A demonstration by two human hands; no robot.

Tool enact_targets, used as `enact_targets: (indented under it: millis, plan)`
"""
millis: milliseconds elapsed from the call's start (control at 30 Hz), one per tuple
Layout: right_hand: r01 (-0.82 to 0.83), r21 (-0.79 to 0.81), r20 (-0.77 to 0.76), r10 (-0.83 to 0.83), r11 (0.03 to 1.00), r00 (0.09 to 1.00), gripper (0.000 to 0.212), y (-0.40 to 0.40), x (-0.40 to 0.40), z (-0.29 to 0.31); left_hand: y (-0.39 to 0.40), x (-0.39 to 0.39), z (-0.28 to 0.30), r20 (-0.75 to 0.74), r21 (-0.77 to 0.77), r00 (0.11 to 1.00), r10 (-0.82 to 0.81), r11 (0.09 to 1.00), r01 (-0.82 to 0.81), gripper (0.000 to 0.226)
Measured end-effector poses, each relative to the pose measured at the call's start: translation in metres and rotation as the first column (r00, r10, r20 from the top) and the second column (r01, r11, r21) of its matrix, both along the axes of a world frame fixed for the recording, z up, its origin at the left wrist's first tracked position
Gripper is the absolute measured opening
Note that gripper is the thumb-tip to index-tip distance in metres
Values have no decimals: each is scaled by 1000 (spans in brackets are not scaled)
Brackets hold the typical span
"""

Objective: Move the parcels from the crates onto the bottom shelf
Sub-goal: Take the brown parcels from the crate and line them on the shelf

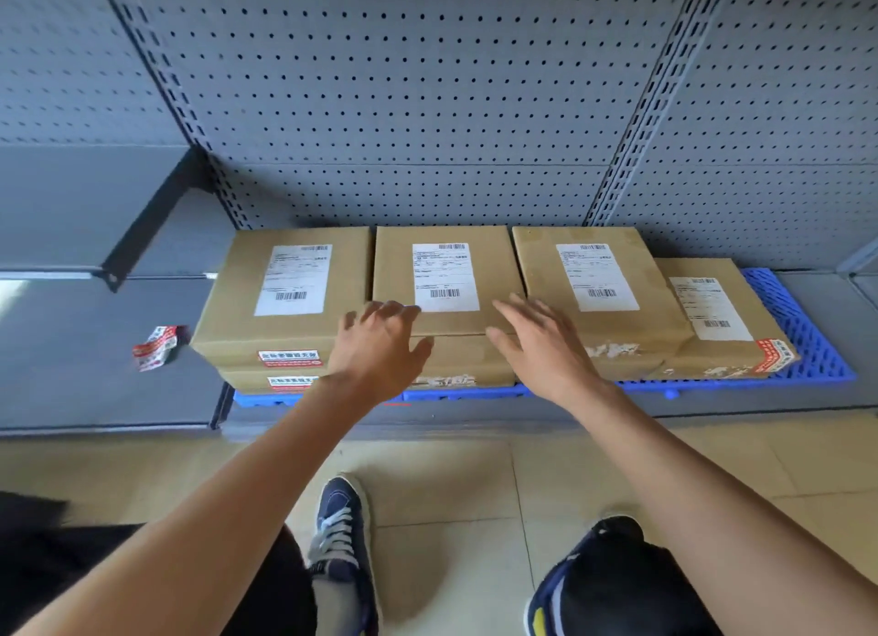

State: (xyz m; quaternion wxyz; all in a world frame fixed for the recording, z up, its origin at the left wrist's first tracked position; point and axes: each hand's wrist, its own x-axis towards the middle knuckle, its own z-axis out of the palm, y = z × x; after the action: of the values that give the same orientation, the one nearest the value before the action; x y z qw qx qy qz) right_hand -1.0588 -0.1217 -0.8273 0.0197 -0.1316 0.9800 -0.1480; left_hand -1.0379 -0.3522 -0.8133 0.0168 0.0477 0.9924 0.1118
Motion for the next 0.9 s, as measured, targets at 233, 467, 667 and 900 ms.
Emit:
enact_targets:
  millis: [233,467,667,900]
  plan:
    - [-205,-129,-59,199,970,978,47,-144,24,53,-111,58,46,-63,21,981,182,983,-181,51]
    - [-402,-230,-45,403,886,914,44,-257,55,76,-208,116,82,-92,33,919,384,923,-382,49]
    - [-558,-238,-49,564,795,825,52,-341,71,84,-277,169,100,-76,0,843,532,846,-534,53]
    - [-662,-238,12,683,711,730,50,-440,114,82,-356,239,106,-49,17,736,675,738,-675,54]
